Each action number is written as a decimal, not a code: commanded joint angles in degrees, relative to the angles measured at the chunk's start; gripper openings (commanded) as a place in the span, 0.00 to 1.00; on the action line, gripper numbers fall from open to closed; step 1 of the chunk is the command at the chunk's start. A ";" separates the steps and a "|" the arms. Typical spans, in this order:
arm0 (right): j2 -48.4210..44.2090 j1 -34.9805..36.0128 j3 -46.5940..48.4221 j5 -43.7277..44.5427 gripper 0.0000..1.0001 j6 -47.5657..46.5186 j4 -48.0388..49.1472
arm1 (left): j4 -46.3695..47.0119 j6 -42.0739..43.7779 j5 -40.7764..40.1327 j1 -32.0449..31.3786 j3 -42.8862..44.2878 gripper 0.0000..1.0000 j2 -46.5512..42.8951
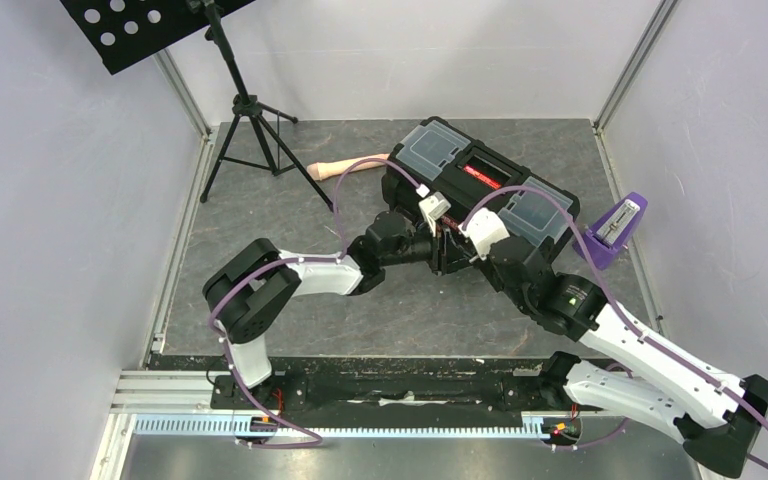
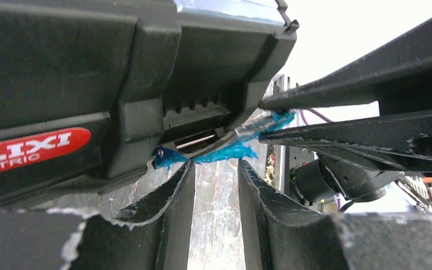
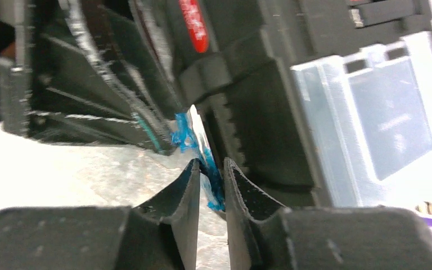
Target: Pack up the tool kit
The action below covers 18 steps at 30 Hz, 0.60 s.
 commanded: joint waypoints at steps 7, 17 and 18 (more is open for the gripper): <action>-1.67 -1.18 0.74 14.11 0.37 1.31 -0.50 | -0.89 -1.00 -0.42 -0.81 5.22 0.40 1.23; -1.09 -1.21 3.44 10.37 0.27 -0.60 0.35 | -5.62 -1.76 -1.21 -1.07 7.30 0.40 1.24; -0.70 -1.21 3.64 9.72 0.23 -1.12 0.58 | -6.20 -1.82 -1.26 -1.07 7.49 0.40 1.15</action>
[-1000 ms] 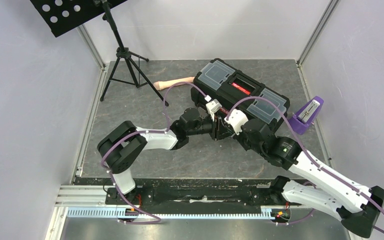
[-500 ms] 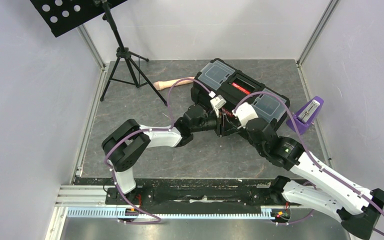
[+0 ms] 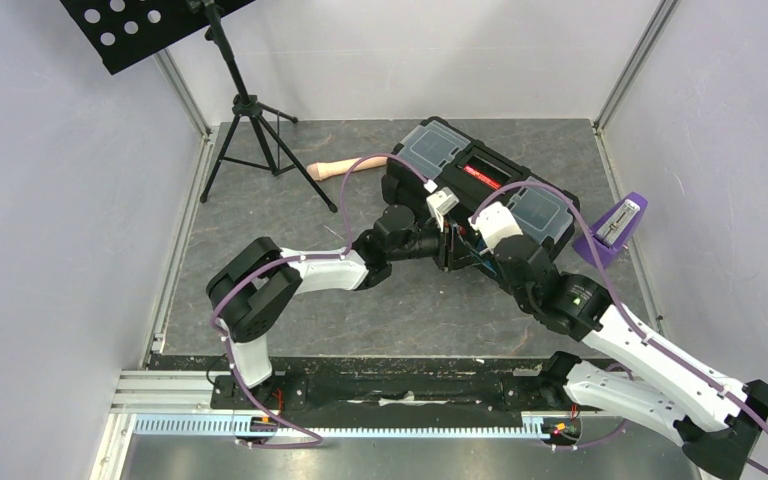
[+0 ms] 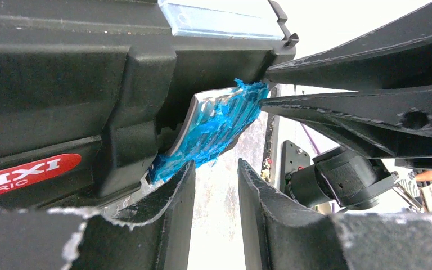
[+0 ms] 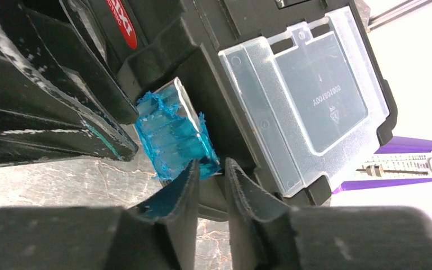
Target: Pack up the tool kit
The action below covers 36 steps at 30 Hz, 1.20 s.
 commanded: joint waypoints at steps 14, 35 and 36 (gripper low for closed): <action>4.92 -5.75 -3.70 -7.43 0.04 -1.03 5.40 | -7.78 -3.05 -1.66 -0.54 2.80 0.40 -2.52; 1.49 -9.26 3.41 -21.72 0.24 -0.78 1.69 | -14.54 -2.58 -6.01 -0.59 3.50 0.41 -6.24; 1.38 -9.21 4.41 -22.61 0.27 -1.15 0.98 | -16.75 -1.47 -6.56 -0.55 4.03 0.42 -7.09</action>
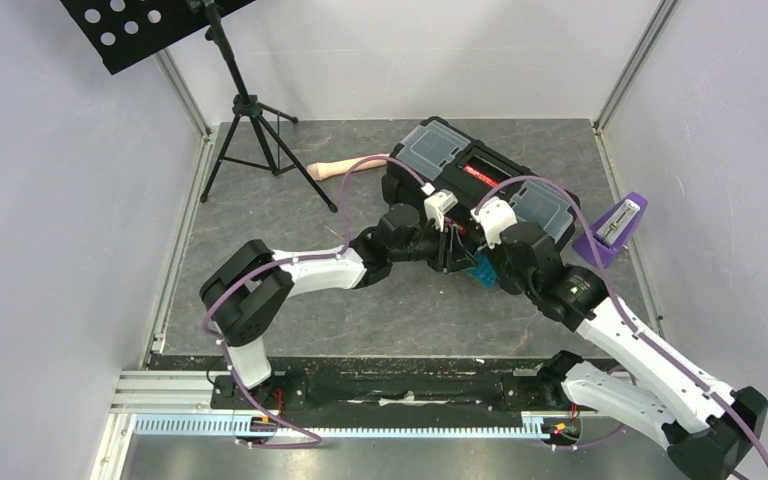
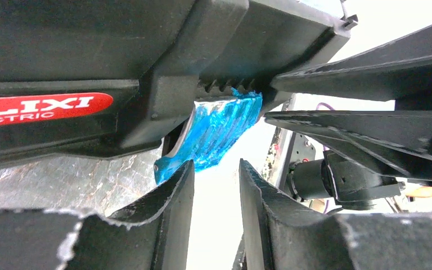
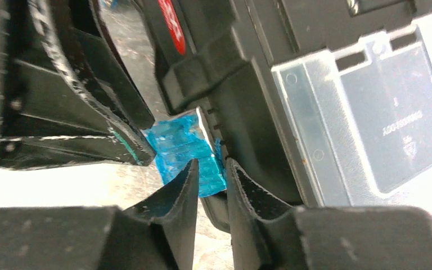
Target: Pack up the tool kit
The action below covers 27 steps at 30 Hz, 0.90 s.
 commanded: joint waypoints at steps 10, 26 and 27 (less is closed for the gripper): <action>-6.17 0.01 2.80 -11.05 0.84 -2.73 -2.76 | -37.15 23.22 -15.01 2.28 23.17 0.61 -12.86; -8.50 0.13 -8.93 -20.18 0.36 1.64 6.65 | -36.13 22.16 -4.62 5.08 56.95 0.58 13.96; -9.41 0.14 -10.26 -20.19 0.34 2.49 8.44 | -34.58 21.08 -3.67 5.08 56.99 0.58 15.15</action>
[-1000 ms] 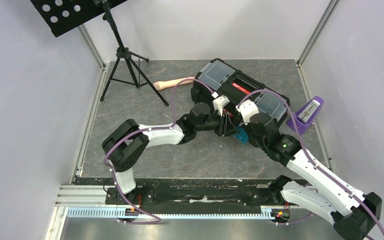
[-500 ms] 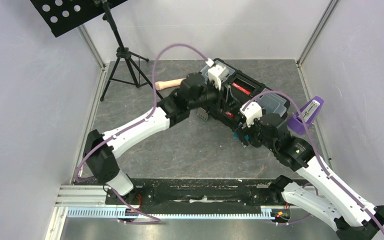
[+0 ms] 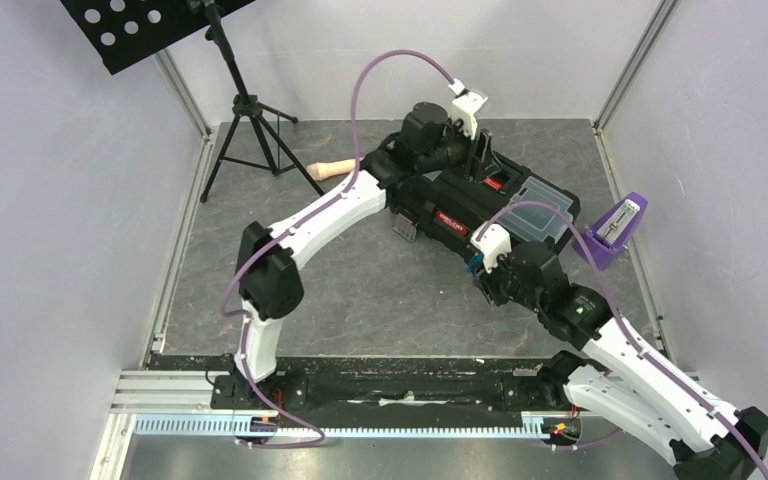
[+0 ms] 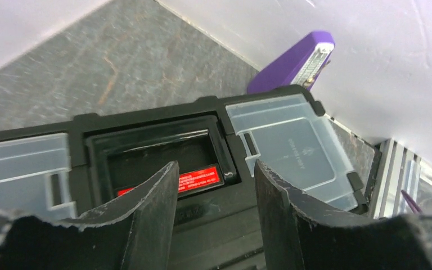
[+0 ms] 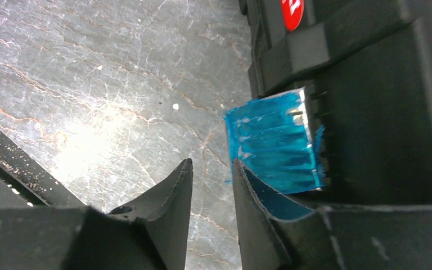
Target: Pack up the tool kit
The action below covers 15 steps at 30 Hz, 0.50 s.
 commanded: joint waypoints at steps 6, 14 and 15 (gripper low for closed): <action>-1.99 0.08 -9.17 -1.45 0.27 7.93 12.21 | 12.56 -7.33 10.06 -0.48 4.44 0.57 9.75; -6.33 0.02 -18.62 14.98 0.11 14.91 18.32 | 10.85 -9.18 12.12 -1.13 -2.41 0.57 11.79; -6.70 0.06 -19.78 16.52 0.11 15.97 19.47 | 9.31 -9.16 12.38 -1.12 -3.18 0.57 11.93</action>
